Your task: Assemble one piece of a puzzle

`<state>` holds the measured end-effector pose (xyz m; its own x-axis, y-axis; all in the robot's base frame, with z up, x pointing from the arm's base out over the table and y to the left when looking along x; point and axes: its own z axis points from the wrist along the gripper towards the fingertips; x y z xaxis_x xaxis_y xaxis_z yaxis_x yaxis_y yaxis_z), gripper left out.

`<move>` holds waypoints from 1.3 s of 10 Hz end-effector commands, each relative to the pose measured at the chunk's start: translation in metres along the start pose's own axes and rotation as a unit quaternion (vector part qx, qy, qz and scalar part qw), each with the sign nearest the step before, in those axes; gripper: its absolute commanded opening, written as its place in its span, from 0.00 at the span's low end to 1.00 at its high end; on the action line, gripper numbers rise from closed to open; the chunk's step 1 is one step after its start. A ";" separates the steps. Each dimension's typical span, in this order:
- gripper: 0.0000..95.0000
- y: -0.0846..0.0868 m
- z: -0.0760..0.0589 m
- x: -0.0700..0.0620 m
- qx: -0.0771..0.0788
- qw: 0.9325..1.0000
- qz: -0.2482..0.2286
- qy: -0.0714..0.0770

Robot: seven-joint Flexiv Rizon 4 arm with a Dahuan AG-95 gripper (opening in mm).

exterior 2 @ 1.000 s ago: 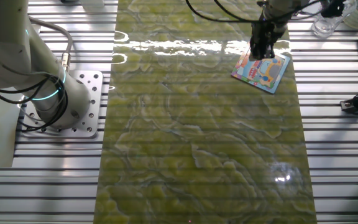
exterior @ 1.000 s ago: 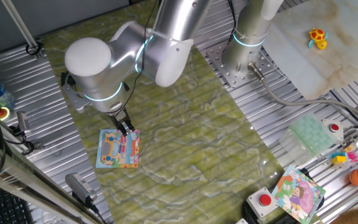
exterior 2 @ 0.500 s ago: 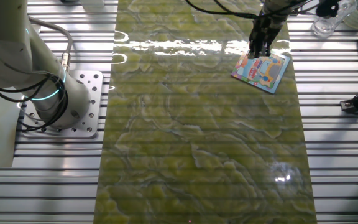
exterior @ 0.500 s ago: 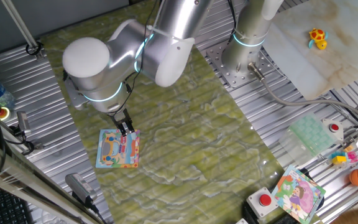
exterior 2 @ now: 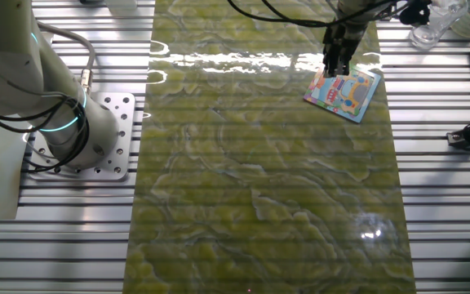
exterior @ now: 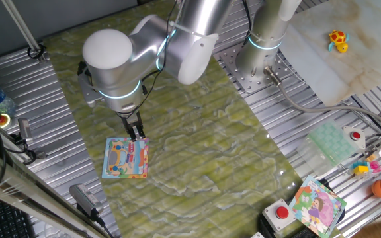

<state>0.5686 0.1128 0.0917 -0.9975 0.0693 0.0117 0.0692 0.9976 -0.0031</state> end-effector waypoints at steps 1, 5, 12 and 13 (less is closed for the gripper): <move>0.00 0.000 -0.001 0.000 0.002 1.000 -0.013 0.013; 0.00 0.001 -0.002 0.001 0.004 1.000 -0.007 0.016; 0.00 0.000 -0.001 0.002 0.004 1.000 -0.011 0.019; 0.00 0.000 -0.001 0.002 0.004 1.000 -0.010 0.019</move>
<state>0.5659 0.1127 0.0929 -0.9975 0.0499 0.0506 0.0495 0.9987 -0.0093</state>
